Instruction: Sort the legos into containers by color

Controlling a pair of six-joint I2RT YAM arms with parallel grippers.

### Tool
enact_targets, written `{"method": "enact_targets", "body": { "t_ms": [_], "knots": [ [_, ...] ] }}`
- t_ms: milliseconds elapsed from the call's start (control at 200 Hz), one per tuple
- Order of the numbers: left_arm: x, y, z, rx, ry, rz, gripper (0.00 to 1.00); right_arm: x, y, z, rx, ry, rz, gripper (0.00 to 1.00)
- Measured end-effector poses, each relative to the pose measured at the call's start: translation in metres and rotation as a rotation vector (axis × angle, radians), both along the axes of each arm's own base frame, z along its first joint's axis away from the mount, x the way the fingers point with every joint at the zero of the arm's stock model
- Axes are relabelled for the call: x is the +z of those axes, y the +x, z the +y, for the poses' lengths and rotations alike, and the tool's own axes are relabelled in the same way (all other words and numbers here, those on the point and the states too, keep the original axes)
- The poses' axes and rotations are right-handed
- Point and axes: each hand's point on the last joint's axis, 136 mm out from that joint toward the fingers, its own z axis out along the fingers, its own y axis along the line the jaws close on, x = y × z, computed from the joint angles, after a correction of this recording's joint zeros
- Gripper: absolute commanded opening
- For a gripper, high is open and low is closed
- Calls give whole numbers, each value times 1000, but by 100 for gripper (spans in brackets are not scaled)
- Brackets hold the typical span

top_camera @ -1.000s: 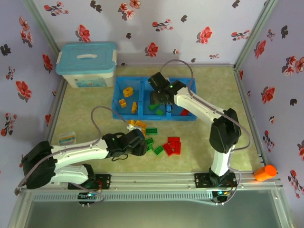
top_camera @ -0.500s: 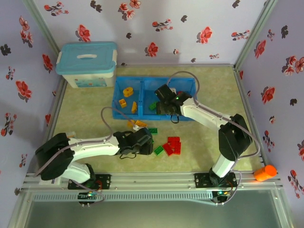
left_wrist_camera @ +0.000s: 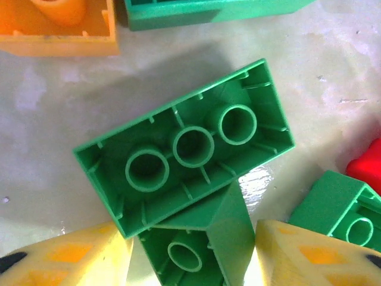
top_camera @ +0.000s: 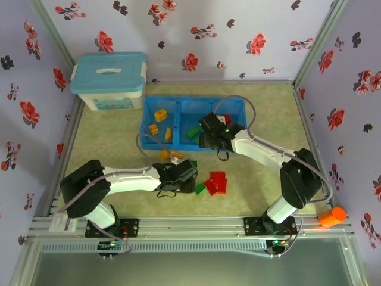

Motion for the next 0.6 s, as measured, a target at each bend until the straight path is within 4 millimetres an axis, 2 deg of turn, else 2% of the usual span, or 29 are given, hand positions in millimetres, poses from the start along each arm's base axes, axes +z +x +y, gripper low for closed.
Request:
{"method": "enact_targets", "body": {
  "t_ms": [315, 600],
  "knots": [
    [2, 2, 5, 12, 4, -11, 37, -11, -4, -4, -5, -7, 13, 73],
    [4, 3, 15, 19, 40, -27, 31, -13, -7, -4, -15, 4, 13, 73]
  ]
}}
